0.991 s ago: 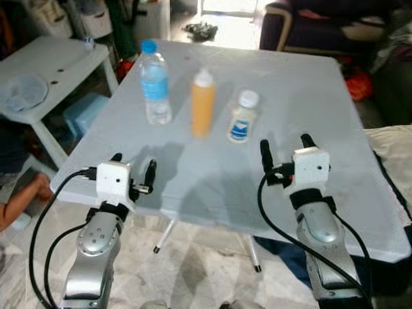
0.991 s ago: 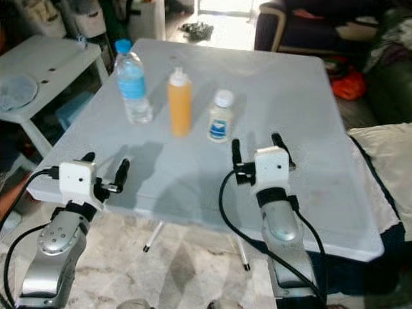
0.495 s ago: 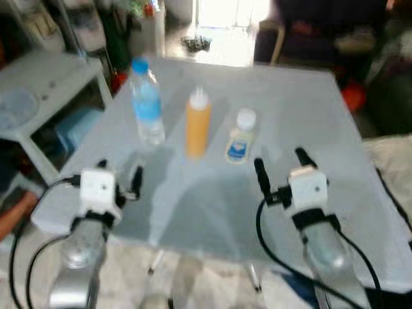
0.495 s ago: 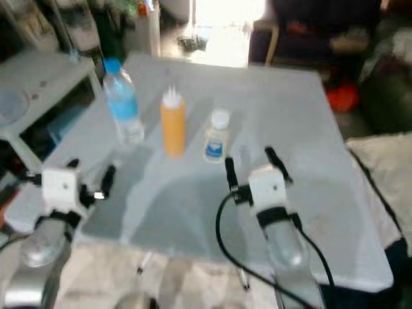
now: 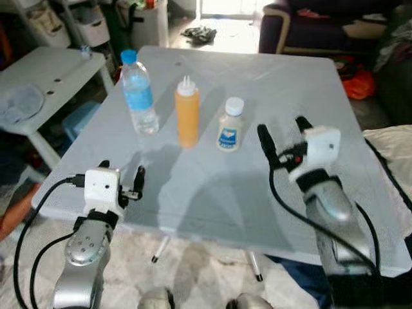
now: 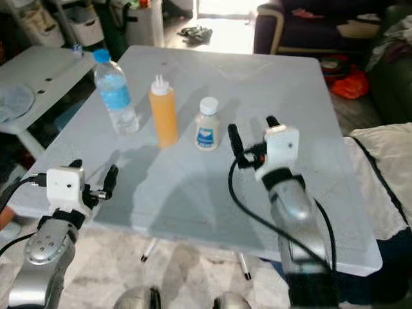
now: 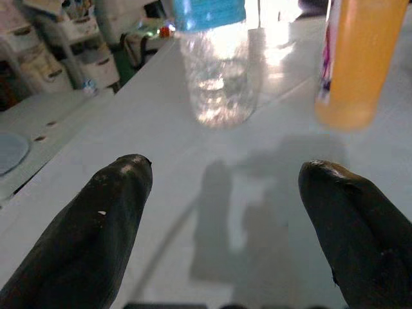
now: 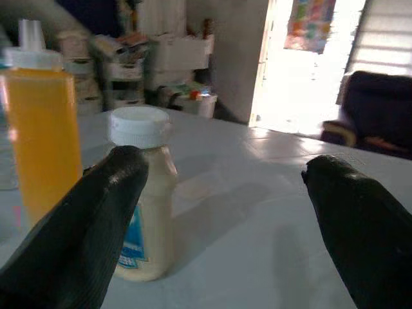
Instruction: Restocking fridge
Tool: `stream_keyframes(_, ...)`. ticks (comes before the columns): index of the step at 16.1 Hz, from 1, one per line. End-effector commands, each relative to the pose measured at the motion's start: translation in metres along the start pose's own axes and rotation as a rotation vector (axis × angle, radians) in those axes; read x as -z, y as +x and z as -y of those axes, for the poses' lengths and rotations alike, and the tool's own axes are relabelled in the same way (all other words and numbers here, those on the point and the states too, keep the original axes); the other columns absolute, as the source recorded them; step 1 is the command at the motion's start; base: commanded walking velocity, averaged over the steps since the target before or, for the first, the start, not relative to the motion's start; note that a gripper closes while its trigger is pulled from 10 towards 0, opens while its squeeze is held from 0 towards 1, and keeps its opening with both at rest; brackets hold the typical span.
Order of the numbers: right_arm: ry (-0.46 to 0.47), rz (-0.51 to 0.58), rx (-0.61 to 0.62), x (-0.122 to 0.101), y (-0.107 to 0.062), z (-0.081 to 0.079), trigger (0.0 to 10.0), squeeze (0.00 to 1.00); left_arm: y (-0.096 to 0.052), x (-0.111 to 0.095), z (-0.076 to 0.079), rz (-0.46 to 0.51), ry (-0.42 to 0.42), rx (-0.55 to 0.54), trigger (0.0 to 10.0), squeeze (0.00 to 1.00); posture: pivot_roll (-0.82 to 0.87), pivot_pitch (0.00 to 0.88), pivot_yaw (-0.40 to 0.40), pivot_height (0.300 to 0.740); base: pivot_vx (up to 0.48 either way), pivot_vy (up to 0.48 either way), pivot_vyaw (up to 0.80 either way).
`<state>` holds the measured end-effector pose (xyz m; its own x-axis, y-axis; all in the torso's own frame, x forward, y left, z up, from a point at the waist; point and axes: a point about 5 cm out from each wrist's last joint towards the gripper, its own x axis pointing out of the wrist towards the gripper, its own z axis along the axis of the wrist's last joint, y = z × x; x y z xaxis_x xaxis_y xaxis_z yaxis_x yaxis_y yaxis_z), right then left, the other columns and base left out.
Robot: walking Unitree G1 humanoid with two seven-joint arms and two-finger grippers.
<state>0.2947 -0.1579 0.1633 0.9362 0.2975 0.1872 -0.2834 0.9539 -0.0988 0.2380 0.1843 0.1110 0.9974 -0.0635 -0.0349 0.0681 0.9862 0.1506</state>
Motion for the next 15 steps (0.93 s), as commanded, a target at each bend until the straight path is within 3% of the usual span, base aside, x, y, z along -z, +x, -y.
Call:
stream_keyframes(1,0.019,0.008,-0.047,-0.002,0.007,-0.002,10.0,0.00,0.000,-0.005,-0.005,0.009,0.016,-0.006,10.0,0.00,0.08,0.117,0.020,0.740,0.000,0.000,0.00)
stream_keyframes(5,-0.006,0.016,-0.192,-0.003,0.024,-0.014,10.0,0.00,-0.001,-0.006,-0.009,-0.011,0.058,-0.009,10.0,0.00,0.11,0.125,0.035,0.740,0.000,0.000,0.00)
stream_keyframes(9,-0.083,0.035,-0.172,-0.006,0.034,-0.005,10.0,0.00,0.000,-0.009,-0.012,-0.014,0.064,-0.012,10.0,0.00,0.12,0.125,0.038,0.740,0.000,0.000,0.00)
stream_keyframes(15,-0.102,0.047,-0.209,-0.007,0.043,0.000,10.0,0.00,0.001,-0.010,-0.010,-0.021,0.065,0.006,10.0,0.00,0.12,0.131,0.052,0.740,0.000,0.000,0.00)
